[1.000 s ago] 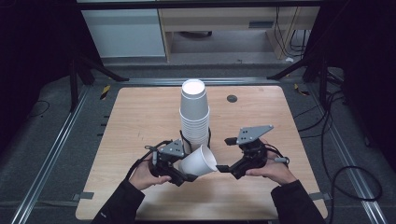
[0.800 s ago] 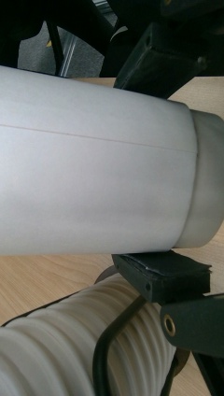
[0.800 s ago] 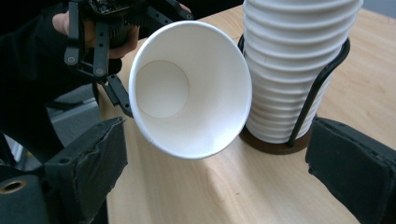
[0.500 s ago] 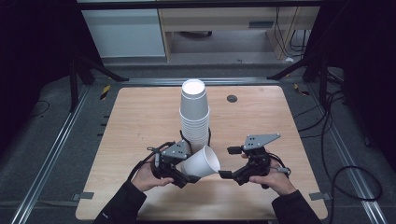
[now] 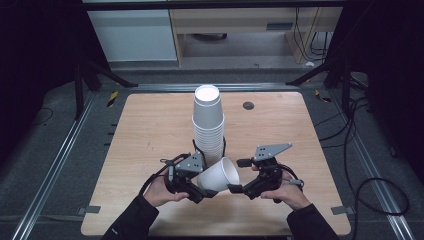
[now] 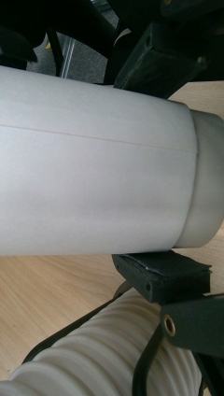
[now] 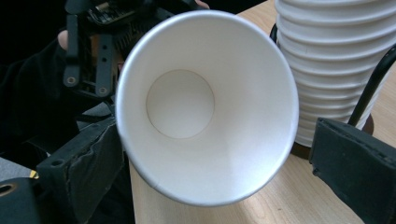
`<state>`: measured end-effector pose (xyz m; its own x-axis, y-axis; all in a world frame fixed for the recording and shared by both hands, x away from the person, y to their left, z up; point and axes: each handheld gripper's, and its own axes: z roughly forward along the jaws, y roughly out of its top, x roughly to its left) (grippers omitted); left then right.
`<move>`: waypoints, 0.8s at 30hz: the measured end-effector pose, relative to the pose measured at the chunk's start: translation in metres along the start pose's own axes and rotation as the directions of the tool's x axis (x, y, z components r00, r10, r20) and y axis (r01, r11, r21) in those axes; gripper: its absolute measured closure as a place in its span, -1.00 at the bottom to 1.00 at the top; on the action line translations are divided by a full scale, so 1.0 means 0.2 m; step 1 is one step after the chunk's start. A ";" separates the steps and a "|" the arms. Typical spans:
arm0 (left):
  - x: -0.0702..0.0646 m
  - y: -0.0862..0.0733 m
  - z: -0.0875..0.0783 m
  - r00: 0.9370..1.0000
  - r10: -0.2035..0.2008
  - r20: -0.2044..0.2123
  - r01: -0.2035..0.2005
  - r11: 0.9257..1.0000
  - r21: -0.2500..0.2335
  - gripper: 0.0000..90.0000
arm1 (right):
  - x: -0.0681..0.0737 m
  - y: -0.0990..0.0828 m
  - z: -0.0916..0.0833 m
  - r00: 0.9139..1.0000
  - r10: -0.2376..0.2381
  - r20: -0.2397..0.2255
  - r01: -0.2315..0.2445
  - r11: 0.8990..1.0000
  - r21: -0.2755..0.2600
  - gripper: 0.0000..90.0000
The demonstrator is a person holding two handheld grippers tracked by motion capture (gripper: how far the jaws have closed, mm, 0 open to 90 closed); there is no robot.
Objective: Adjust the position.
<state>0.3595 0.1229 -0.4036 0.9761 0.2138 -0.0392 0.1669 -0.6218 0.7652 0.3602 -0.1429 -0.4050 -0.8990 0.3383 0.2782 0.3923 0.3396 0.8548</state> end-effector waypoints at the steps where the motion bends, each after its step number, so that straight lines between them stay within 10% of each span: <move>1: 0.00 0.00 0.00 1.000 0.000 -0.003 0.000 1.000 -0.004 -0.51 | 0.00 0.00 0.00 1.000 0.001 0.002 -0.001 1.000 -0.002 -0.93; 24: -0.03 0.02 0.01 1.000 0.021 0.003 -0.021 1.000 -0.003 -0.51 | -0.01 0.00 0.09 0.997 0.017 -0.075 -0.016 1.000 0.018 -0.89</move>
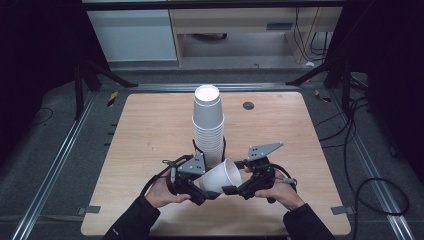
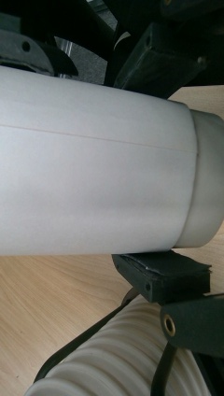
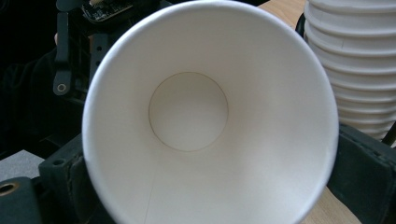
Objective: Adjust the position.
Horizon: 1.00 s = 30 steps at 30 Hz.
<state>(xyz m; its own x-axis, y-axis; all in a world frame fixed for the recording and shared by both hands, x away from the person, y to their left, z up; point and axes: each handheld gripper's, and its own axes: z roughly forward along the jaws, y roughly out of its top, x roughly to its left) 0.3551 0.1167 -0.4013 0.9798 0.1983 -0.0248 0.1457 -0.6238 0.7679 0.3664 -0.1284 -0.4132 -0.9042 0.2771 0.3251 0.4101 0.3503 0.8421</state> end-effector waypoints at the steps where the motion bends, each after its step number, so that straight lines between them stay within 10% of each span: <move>1: 0.00 0.00 0.00 1.000 0.000 0.000 0.000 1.000 -0.001 -0.51 | 0.00 0.00 0.00 1.000 0.001 -0.004 -0.001 1.000 0.000 -0.90; 30: 0.01 -0.01 0.00 1.000 -0.014 -0.012 0.014 1.000 -0.023 -0.60 | 0.00 0.00 -0.02 1.000 -0.019 0.004 0.019 1.000 -0.022 -0.79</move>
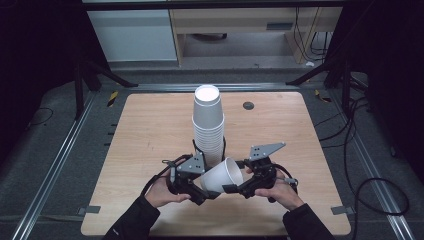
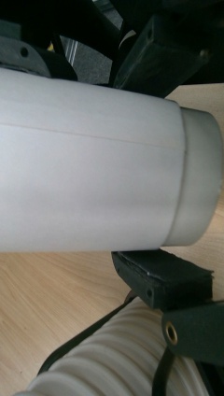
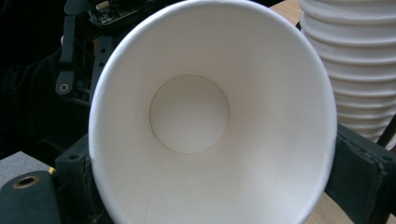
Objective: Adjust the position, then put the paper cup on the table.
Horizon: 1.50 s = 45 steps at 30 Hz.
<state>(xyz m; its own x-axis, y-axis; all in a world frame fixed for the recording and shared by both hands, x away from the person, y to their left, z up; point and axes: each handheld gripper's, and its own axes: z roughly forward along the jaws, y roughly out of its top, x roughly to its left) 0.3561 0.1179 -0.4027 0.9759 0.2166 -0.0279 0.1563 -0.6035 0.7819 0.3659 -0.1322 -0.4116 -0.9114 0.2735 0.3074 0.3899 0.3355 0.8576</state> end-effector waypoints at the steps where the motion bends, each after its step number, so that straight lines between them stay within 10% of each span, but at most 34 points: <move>1: 0.00 0.00 -0.01 1.000 0.000 -0.003 0.000 1.000 0.004 -0.62 | 0.00 0.00 0.00 1.000 -0.003 0.004 0.003 1.000 -0.001 -0.79; 10: 0.03 -0.04 -0.06 0.997 -0.026 -0.077 0.029 0.999 0.028 -0.68 | 0.00 0.03 -0.07 0.999 -0.019 0.044 0.020 0.999 -0.026 -0.80; 16: 0.05 -0.12 -0.14 0.983 -0.103 -0.150 0.104 0.995 0.000 -0.67 | -0.01 0.04 -0.15 0.996 -0.016 0.088 0.021 0.998 -0.059 -0.80; 23: 0.10 -0.24 -0.22 0.946 -0.216 -0.241 0.212 0.976 -0.045 -0.65 | -0.04 0.05 -0.21 0.982 -0.024 0.188 0.029 0.999 -0.024 -0.80; 29: 0.14 -0.30 -0.27 0.897 -0.281 -0.340 0.271 0.959 -0.079 -0.63 | -0.07 0.05 -0.25 0.958 0.001 0.285 0.002 1.000 -0.008 -0.80; 37: 0.18 -0.38 -0.33 0.828 -0.372 -0.420 0.355 0.927 -0.122 -0.62 | -0.10 0.05 -0.32 0.893 0.041 0.448 -0.040 0.999 -0.010 -0.81; 45: 0.23 -0.46 -0.36 0.784 -0.436 -0.442 0.414 0.897 -0.152 -0.61 | -0.15 0.05 -0.36 0.815 0.086 0.573 -0.106 0.994 0.003 -0.80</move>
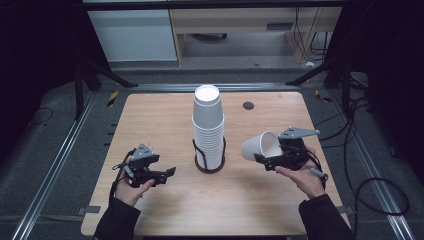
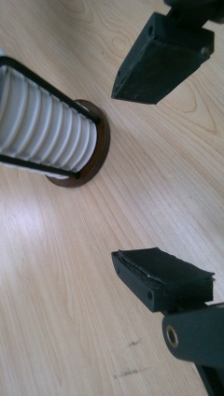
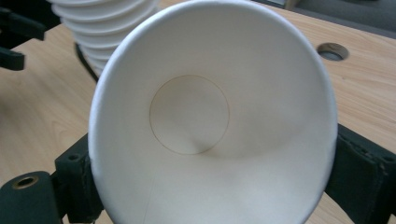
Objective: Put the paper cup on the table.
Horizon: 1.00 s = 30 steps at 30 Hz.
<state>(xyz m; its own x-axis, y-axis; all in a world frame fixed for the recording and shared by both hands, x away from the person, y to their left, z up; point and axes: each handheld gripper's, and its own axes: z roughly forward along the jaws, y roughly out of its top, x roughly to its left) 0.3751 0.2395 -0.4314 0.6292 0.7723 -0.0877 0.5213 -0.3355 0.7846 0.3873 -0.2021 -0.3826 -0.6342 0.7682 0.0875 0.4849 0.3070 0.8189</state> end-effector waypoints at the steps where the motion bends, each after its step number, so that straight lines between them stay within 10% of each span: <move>1: 0.01 0.00 0.00 1.000 -0.008 -0.003 0.008 1.000 -0.001 -0.60 | -0.01 0.00 0.00 1.000 0.016 0.003 -0.016 1.000 0.012 -0.79; 30: 0.14 -0.08 0.08 0.992 -0.100 -0.072 0.105 0.993 0.059 -0.61 | -0.25 0.12 0.04 0.960 0.022 0.280 -0.088 0.970 0.225 -0.79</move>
<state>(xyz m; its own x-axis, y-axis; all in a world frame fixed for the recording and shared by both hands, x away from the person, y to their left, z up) 0.3938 0.2584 -0.4571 0.5304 0.8390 -0.1214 0.6171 -0.2840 0.7338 0.4348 -0.2280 -0.3718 -0.4289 0.9015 -0.0569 0.6618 0.3565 0.6595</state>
